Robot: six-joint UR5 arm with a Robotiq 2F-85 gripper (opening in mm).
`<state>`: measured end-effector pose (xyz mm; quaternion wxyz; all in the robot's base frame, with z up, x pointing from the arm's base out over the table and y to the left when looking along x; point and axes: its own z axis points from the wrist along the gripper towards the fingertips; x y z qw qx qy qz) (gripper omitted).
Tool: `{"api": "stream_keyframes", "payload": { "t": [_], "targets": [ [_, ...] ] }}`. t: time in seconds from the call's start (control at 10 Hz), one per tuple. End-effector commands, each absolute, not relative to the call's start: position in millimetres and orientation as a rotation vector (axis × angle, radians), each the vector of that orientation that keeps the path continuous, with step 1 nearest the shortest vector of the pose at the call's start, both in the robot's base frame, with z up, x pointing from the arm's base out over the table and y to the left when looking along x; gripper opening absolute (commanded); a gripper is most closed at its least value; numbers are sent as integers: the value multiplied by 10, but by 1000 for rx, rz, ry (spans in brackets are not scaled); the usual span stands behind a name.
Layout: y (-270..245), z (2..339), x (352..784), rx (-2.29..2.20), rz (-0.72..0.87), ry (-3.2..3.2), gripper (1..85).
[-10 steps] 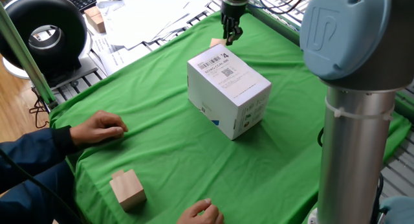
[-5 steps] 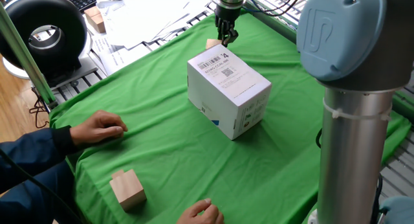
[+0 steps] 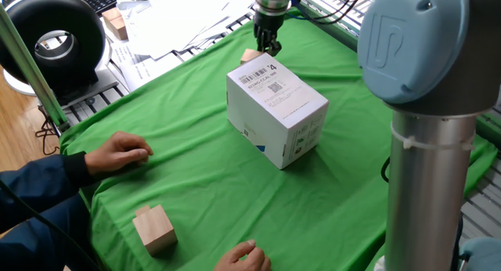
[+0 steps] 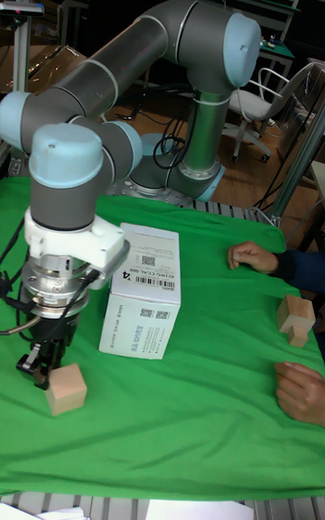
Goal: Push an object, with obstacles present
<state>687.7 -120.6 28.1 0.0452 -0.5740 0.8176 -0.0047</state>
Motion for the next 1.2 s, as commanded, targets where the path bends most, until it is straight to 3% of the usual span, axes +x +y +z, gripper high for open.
{"api": "stream_keyframes", "payload": {
  "t": [0.0,1.1],
  "targets": [
    [-979,293,6879,-1713,-5,2505,343],
    [-334,374,6848,-1653,11,2498,340]
  ]
}}
